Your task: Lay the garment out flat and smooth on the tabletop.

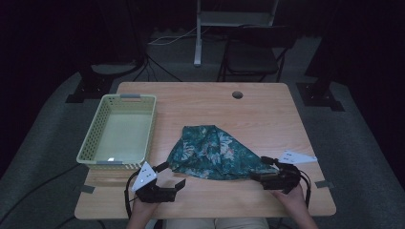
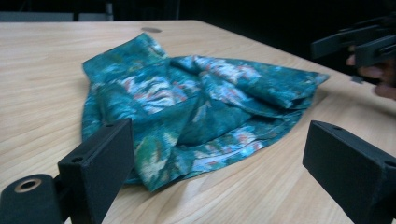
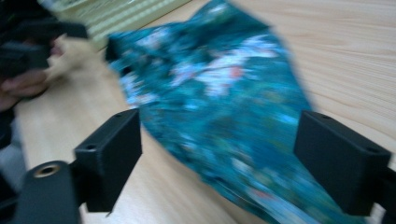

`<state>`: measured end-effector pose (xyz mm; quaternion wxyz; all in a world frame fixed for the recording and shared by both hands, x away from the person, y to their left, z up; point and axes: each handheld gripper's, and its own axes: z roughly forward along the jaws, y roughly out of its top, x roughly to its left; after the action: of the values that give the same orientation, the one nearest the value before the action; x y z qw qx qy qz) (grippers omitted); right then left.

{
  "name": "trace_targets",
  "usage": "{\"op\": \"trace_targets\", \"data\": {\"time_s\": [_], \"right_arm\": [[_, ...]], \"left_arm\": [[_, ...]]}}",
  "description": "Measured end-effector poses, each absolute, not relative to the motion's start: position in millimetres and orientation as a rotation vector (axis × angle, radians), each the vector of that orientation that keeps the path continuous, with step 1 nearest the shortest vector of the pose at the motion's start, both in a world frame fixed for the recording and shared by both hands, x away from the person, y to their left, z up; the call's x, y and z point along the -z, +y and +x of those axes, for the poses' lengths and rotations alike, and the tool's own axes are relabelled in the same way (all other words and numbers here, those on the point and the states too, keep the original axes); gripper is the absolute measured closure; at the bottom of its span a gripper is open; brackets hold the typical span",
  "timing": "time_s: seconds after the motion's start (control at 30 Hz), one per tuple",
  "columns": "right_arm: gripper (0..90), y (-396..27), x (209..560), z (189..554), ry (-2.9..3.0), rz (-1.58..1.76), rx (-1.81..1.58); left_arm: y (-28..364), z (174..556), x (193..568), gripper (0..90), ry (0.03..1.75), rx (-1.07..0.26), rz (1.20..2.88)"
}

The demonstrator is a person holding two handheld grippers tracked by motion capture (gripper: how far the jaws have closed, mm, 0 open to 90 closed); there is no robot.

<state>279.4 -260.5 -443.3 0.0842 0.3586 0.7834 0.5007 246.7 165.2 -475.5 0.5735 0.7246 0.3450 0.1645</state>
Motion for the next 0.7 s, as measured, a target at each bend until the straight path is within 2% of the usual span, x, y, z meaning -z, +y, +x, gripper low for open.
{"op": "trace_targets", "data": {"time_s": [0.07,0.1,0.33,0.43,0.47,0.53,0.63,0.7], "right_arm": [[19.5,-244.0,441.2,282.2,2.408,1.003,-1.446],[24.2,-235.9,440.4,283.3,2.452,0.961,-1.429],[25.4,-188.8,450.9,294.4,2.634,0.839,-1.173],[39.7,-179.2,457.9,295.9,2.615,0.807,-1.031],[42.5,-178.4,458.7,296.5,2.603,0.805,-1.012],[54.4,-178.8,458.1,298.1,2.58,0.824,-0.993],[67.3,-182.3,455.9,302.4,2.58,0.839,-0.976],[72.0,-184.3,454.7,304.7,2.588,0.852,-0.98]], "left_arm": [[166.1,245.9,475.6,10.1,0.805,-0.389,1.687],[166.6,245.6,475.6,10.1,0.815,-0.397,1.681],[166.4,246.2,475.5,10.1,0.82,-0.396,1.687],[166.1,246.4,475.5,10.1,0.822,-0.399,1.691],[166.2,246.4,475.5,10.1,0.82,-0.397,1.689],[166.4,246.4,475.5,10.1,0.825,-0.397,1.686],[166.4,246.4,475.5,10.1,0.828,-0.4,1.685],[166.4,246.5,475.5,10.1,0.826,-0.397,1.686]]}}
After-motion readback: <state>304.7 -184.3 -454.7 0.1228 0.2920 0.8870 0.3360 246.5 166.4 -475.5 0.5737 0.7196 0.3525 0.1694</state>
